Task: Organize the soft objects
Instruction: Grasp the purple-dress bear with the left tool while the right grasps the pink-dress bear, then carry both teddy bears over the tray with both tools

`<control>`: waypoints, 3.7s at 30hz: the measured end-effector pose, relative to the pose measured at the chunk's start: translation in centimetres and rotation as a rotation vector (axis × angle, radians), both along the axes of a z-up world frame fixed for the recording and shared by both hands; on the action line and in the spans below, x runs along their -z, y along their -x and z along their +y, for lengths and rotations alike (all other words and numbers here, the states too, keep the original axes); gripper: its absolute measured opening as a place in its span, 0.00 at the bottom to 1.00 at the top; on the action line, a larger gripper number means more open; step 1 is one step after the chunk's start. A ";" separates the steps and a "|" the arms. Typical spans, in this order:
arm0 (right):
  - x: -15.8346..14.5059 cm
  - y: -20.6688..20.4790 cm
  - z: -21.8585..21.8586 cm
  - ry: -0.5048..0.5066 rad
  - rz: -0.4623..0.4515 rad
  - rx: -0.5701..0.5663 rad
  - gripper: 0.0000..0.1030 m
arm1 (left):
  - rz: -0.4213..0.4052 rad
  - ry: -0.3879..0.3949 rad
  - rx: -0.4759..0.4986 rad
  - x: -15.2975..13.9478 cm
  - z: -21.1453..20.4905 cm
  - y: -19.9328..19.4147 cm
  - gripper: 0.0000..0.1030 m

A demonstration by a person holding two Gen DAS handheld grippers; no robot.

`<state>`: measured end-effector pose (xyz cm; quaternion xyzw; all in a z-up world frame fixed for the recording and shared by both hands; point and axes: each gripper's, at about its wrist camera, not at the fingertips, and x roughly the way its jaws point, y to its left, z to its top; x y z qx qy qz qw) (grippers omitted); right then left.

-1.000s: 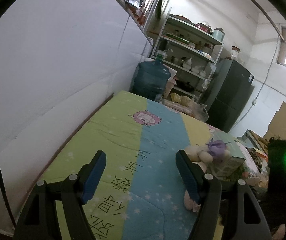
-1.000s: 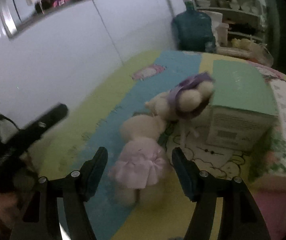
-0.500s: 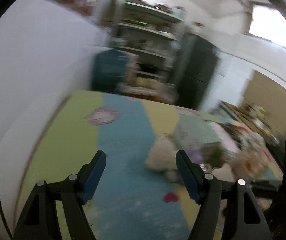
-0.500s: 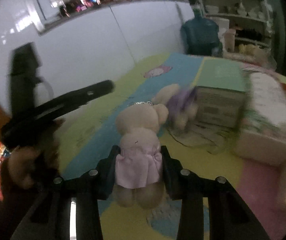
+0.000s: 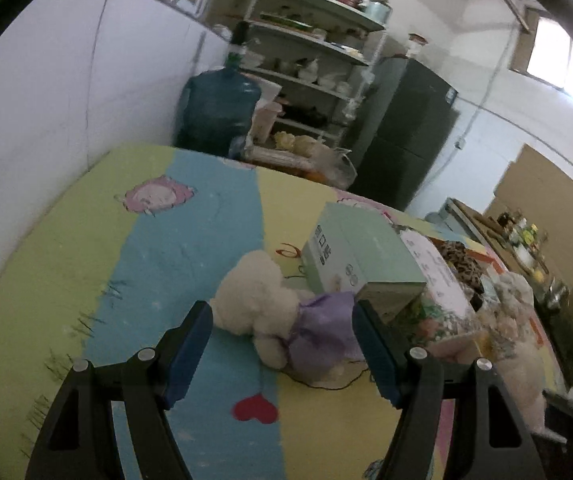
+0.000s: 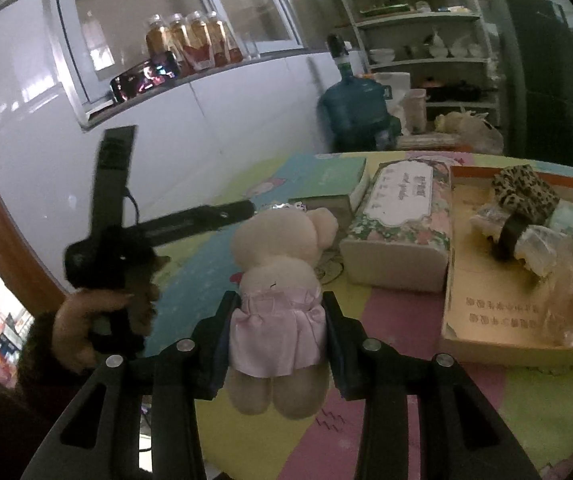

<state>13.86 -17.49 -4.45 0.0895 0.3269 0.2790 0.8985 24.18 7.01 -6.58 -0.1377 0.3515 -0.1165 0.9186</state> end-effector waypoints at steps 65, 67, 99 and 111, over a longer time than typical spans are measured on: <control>-1.4 1.3 -5.0 -0.170 -0.109 -0.001 0.44 | -0.229 -0.121 -0.225 -5.9 -5.1 6.4 0.39; -1.7 1.7 -5.2 -0.164 -0.129 0.023 0.44 | -0.247 -0.121 -0.211 -6.4 -5.7 7.1 0.39; -1.9 5.6 -16.8 -0.150 -0.168 0.368 0.44 | -0.197 -0.088 0.181 -4.4 -21.3 6.8 0.39; -1.6 4.9 -20.3 -0.165 -0.171 0.443 0.44 | -0.168 -0.106 0.217 -3.5 -24.1 5.7 0.39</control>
